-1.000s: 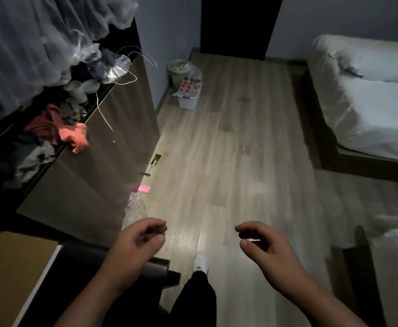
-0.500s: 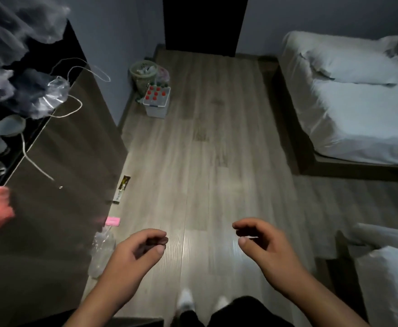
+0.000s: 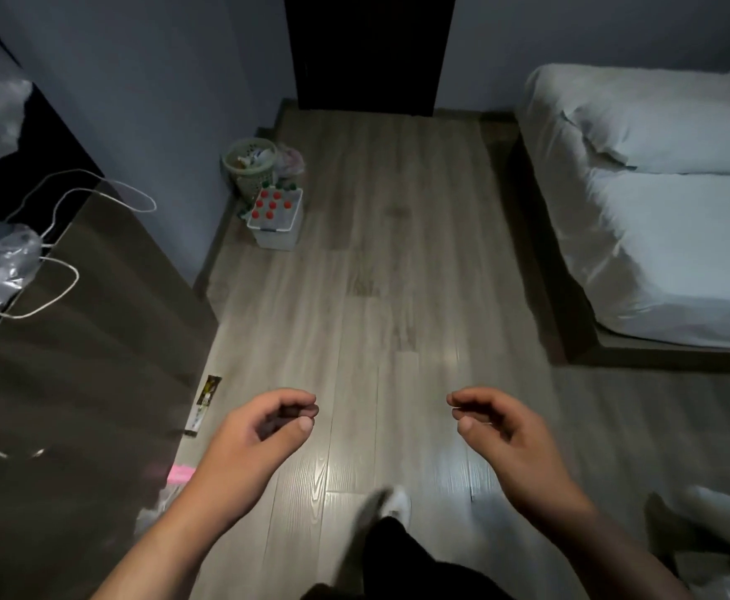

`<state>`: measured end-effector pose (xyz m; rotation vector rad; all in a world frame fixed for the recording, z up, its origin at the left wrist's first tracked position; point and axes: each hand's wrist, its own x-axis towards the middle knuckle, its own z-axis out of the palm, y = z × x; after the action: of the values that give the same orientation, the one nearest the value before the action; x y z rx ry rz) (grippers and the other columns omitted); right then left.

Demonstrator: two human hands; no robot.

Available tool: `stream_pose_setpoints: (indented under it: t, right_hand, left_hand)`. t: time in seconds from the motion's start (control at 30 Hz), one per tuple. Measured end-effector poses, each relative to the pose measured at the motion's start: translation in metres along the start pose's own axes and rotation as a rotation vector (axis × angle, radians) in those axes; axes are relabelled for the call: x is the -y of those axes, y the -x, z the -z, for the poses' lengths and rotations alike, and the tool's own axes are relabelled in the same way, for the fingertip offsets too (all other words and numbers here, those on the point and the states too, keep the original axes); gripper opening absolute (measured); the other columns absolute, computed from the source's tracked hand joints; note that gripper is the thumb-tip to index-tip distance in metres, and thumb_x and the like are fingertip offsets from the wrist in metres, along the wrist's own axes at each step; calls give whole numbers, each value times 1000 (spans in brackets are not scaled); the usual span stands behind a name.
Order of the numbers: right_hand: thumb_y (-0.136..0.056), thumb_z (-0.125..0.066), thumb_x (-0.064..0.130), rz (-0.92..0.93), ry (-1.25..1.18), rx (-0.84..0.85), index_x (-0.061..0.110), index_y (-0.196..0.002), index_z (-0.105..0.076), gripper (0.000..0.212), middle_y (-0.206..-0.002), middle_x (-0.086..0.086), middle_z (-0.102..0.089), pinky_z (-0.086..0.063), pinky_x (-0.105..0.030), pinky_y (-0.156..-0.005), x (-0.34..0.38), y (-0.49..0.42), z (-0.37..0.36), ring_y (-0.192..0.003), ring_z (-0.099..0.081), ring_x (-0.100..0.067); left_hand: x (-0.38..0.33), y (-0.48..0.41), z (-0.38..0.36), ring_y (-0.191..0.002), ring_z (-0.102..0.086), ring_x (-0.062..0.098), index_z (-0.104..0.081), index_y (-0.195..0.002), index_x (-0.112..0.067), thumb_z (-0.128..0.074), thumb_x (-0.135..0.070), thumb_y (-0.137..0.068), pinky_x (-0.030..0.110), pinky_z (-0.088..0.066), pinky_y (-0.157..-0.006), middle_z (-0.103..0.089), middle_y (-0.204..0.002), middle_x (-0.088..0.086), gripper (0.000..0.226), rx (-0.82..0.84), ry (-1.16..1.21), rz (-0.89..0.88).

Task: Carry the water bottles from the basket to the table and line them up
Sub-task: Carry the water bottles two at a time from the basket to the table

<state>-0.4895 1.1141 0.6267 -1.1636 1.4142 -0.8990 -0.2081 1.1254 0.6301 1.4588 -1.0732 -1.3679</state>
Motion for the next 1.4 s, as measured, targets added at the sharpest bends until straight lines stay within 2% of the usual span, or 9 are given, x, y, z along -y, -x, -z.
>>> stream_pose_setpoints:
  t: [0.13, 0.3, 0.47, 0.53, 0.6, 0.8, 1.0, 1.23, 1.4]
  right_hand:
    - [-88, -65, 0, 5, 27, 91, 24, -99, -70, 26, -102, 4, -72, -53, -24, -81, 19, -62, 18, -97, -67, -10]
    - [-87, -65, 0, -6, 19, 143, 21, -100, -69, 25, -100, 1, -70, -52, -19, -80, 43, -131, 17, -93, -65, -8]
    - [-83, -66, 16, 31, 102, 217, 22, -101, -68, 20, -86, 16, -68, -49, -19, -76, 58, -202, 7, -83, -62, -3]
    - [-86, -67, 9, 44, 99, 219, 23, -101, -69, 20, -94, 15, -69, -51, -22, -78, 65, -235, 1, -90, -64, -5]
    - [-85, -65, 14, 49, 139, 235, 24, -100, -69, 19, -104, 15, -69, -52, -20, -82, 74, -273, -5, -99, -64, -5]
    - [-78, -63, 25, 39, 185, 247, 29, -99, -69, 22, -105, 14, -69, -51, -21, -83, 114, -382, -18, -102, -64, -7]
    - [-88, -65, 3, 42, 151, 159, 22, -99, -69, 23, -100, 4, -71, -55, -32, -87, 143, -469, -21, -97, -66, -8]
    - [-88, -64, 2, 22, 154, 144, 20, -99, -70, 22, -102, 10, -71, -55, -31, -88, 158, -561, -10, -99, -66, -7]
    - [-89, -63, 4, 29, 139, 189, 20, -99, -70, 20, -102, 14, -70, -54, -29, -87, 177, -648, -10, -99, -66, -5]
  left_hand:
    - [-27, -53, -18, -98, -70, 22, -75, -93, -24, -72, -42, -57, 32, -56, -90, -75, -99, 7, 40, -30, -3, -45]
    - [-41, -100, -15, -98, -70, 19, -74, -92, -36, -71, -45, -59, 31, -53, -89, -75, -101, 3, 34, -76, -34, -58]
    - [-44, -160, -3, -98, -70, 16, -74, -93, -36, -70, -48, -59, 27, -55, -87, -75, -100, 1, 35, -117, -71, -21]
    - [-49, -193, 2, -97, -70, 16, -74, -92, -35, -69, -49, -59, 30, -53, -88, -75, -99, 0, 35, -139, -68, -23]
    - [-53, -231, 9, -96, -69, 15, -74, -92, -35, -68, -49, -60, 32, -54, -88, -75, -99, 0, 35, -150, -76, -20]
    - [-74, -341, 24, -96, -71, 16, -75, -93, -21, -69, -47, -58, 18, -54, -86, -75, -98, 3, 44, -180, 1, -12]
    - [-111, -442, 33, -95, -71, 14, -73, -95, -17, -69, -47, -61, 15, -53, -83, -75, -99, 4, 46, -114, -22, -42]
    - [-134, -535, 34, -93, -70, 21, -74, -90, -33, -69, -47, -64, 24, -55, -84, -73, -99, 12, 30, -113, -50, -63]
    - [-140, -603, 29, -94, -69, 28, -76, -90, -21, -71, -43, -62, 21, -54, -82, -72, -96, 15, 35, -141, -22, -32]
